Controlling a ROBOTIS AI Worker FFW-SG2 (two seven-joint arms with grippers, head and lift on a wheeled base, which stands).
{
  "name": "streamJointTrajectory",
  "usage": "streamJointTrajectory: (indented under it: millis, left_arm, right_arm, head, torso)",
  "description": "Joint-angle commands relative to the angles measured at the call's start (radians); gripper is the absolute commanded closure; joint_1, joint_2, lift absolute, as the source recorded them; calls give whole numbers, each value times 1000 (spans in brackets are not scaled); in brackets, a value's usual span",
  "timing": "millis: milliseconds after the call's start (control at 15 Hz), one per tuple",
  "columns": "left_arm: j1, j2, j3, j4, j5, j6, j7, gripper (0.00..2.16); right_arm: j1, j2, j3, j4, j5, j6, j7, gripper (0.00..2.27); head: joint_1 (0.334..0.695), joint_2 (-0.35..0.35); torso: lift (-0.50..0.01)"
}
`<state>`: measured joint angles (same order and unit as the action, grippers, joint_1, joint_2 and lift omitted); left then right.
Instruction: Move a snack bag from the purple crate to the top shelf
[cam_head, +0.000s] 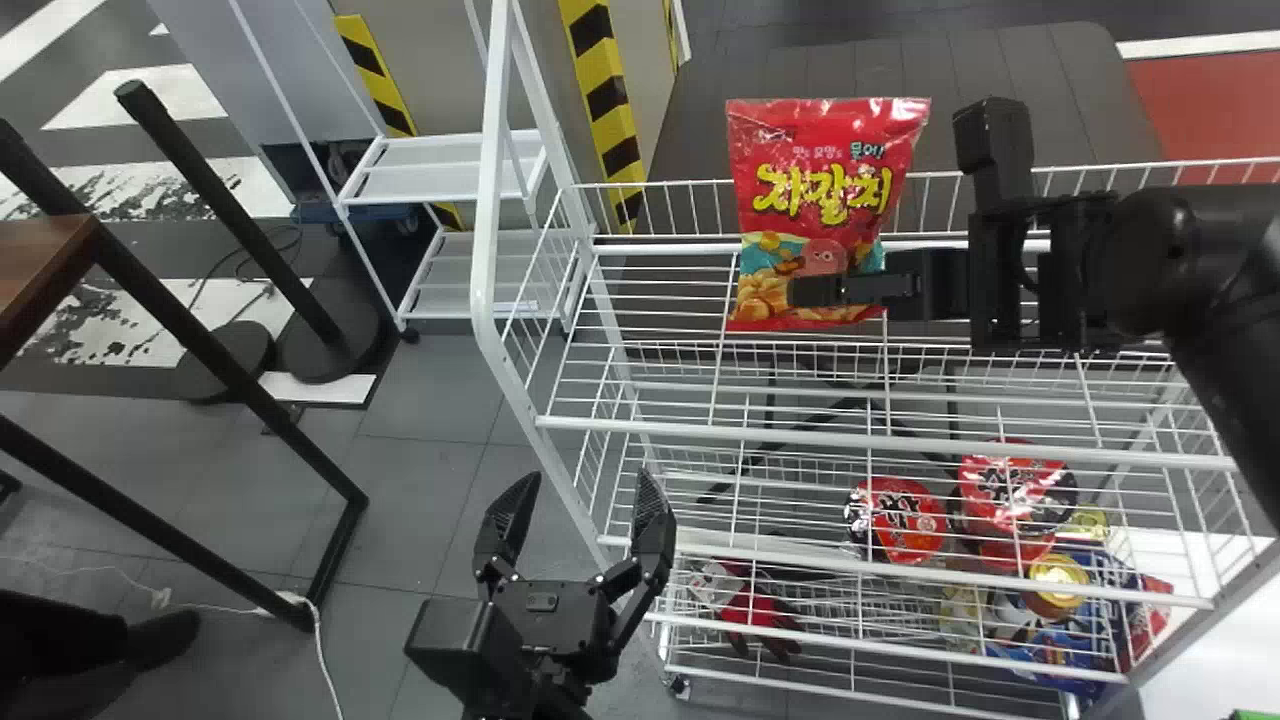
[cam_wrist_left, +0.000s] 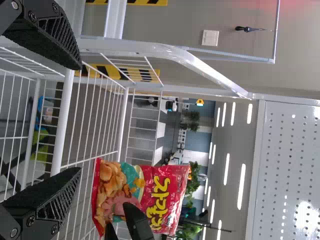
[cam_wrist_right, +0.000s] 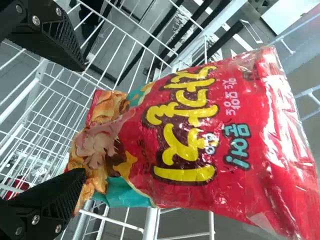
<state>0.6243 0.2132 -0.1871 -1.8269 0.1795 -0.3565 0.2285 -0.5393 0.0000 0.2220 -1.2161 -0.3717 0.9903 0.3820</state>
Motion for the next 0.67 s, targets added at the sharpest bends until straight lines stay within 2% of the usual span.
streamJointTrajectory:
  millis: [0, 133, 467, 600]
  left_arm:
    - [0, 0, 0, 0, 0, 0, 0, 93]
    - [0, -1, 0, -2, 0, -3, 0, 93]
    - [8, -1, 3, -8, 0, -18, 2, 93]
    - [9, -3, 3, -8, 0, -15, 0, 93]
  right_arm:
    - [12, 1, -1, -20, -1, 12, 0, 113]
    - [32, 1, -4, -54, -1, 34, 0, 113]
    - [174, -3, -69, -281, -12, 156, 0, 113]
    - [251, -52, -93, -395, -44, 187, 3, 113]
  head:
    - [695, 250]
    - [695, 253]
    - [695, 261]
    - [695, 262]
  torso:
    - [0]
    - [0]
    - [0]
    - [0]
